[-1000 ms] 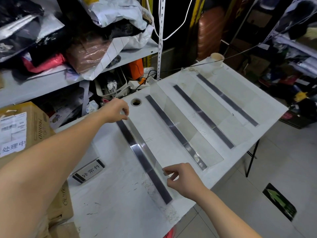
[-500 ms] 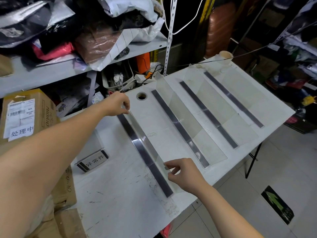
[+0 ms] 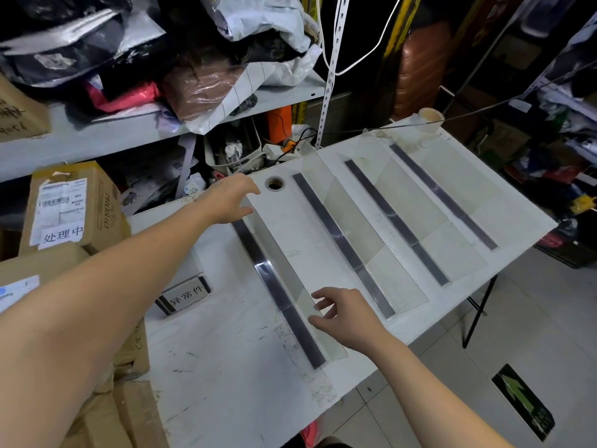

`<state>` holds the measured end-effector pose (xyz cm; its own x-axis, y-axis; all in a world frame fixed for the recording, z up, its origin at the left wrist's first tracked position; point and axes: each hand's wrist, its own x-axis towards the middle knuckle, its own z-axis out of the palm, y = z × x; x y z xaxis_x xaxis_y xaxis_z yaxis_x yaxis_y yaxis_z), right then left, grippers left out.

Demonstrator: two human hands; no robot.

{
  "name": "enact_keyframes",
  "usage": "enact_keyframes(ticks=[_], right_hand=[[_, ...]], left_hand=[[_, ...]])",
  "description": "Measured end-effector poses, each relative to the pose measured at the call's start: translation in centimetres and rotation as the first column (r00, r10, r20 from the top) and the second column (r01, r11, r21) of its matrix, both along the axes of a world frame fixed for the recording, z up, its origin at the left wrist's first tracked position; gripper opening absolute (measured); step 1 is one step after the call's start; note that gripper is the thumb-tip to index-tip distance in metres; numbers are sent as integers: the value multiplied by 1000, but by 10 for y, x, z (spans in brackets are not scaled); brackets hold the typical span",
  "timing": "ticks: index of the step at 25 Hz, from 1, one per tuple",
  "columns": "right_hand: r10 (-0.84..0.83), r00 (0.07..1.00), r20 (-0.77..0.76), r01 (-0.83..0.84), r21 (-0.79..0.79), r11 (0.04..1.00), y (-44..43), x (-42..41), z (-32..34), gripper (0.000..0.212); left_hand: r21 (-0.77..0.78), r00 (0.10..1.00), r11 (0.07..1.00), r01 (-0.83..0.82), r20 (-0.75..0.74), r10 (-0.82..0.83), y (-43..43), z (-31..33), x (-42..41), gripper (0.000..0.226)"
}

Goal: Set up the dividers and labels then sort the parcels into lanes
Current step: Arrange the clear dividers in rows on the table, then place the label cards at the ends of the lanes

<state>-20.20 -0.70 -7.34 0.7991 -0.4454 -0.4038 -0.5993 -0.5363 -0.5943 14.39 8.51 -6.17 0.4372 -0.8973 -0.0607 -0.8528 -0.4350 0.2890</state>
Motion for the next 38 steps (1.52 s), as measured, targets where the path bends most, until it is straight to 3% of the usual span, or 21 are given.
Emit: enact_keyframes(ticks=[5, 9, 15, 18, 23, 28, 34, 38], right_hand=[[60, 997, 58, -53, -113, 992, 2, 13, 11, 54], [250, 964, 87, -220, -258, 941, 3, 40, 28, 57], [514, 852, 105, -449, -358, 818, 21, 86, 67, 63], [618, 781, 91, -541, -396, 742, 36, 113, 70, 64], [700, 714, 16, -643, -379, 665, 60, 157, 49, 61], [727, 686, -44, -696, -331, 637, 80, 198, 10, 58], [755, 655, -43, -739, -250, 626, 98, 228, -30, 55], [773, 634, -21, -752, -253, 609, 101, 239, -45, 38]], left_hand=[[73, 968, 974, -215, 149, 203, 25, 20, -29, 47], [149, 886, 878, -455, 178, 429, 72, 46, -70, 47], [218, 772, 741, -635, 174, 611, 147, 82, -132, 49], [214, 744, 715, -665, 115, 658, 168, 80, -157, 55], [200, 706, 686, -699, 42, 707, 169, 55, -168, 45], [247, 660, 648, -721, -40, 750, 168, 9, -148, 49], [144, 592, 611, -779, -155, 791, 177, -29, -131, 35], [134, 568, 593, -794, -184, 802, 177, -39, -130, 32]])
